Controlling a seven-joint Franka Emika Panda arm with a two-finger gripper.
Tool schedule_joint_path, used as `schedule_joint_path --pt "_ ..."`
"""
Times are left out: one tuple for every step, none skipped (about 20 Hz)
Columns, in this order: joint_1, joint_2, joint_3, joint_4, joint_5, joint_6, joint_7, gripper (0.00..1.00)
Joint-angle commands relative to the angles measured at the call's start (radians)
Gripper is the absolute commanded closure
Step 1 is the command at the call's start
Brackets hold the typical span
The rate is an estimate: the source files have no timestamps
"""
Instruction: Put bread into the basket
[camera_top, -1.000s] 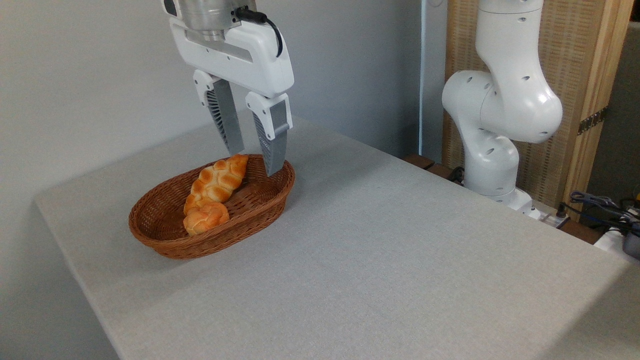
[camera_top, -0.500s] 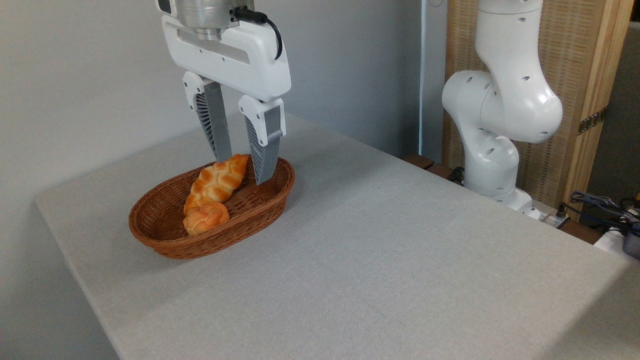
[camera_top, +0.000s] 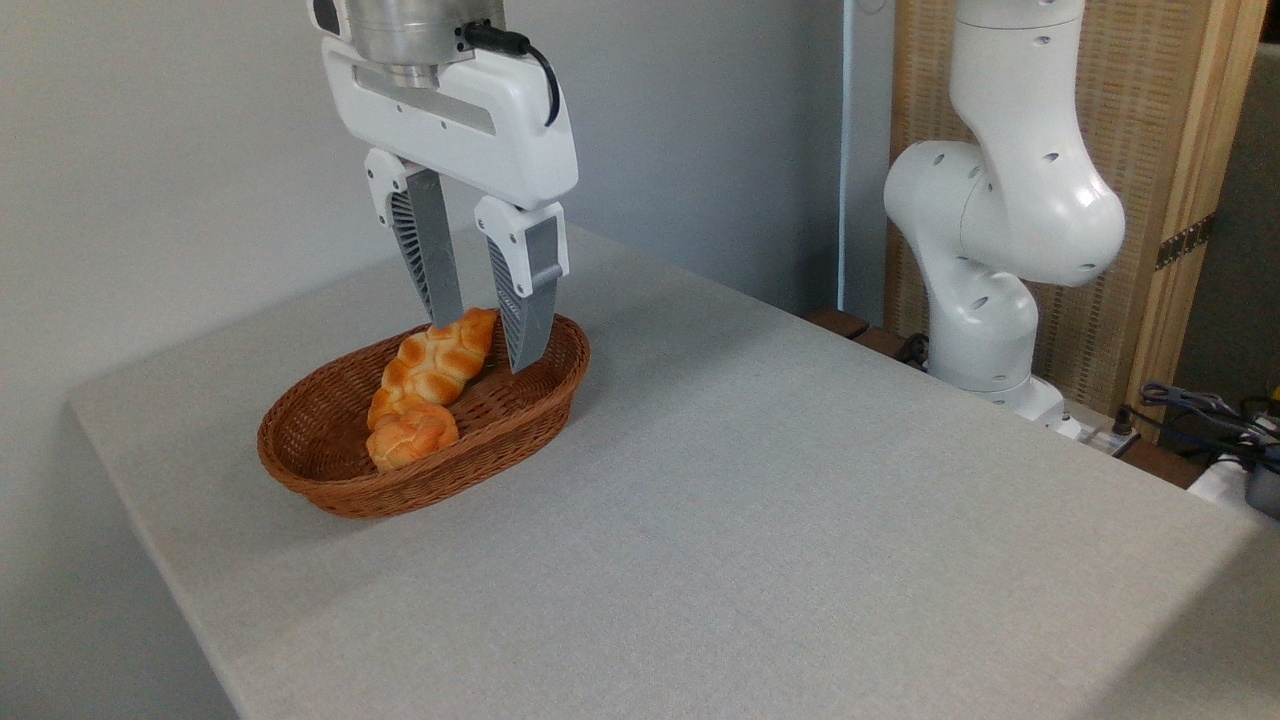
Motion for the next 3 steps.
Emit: schedule_joint_path --pt "-0.004 0.002 0.001 -0.001 -0.003 0.004 0.011 0.00" --pt "-0.004 0.002 0.001 -0.001 -0.003 0.003 0.011 0.00" --pt "-0.004 0.002 0.001 -0.001 -0.003 0.004 0.006 0.00"
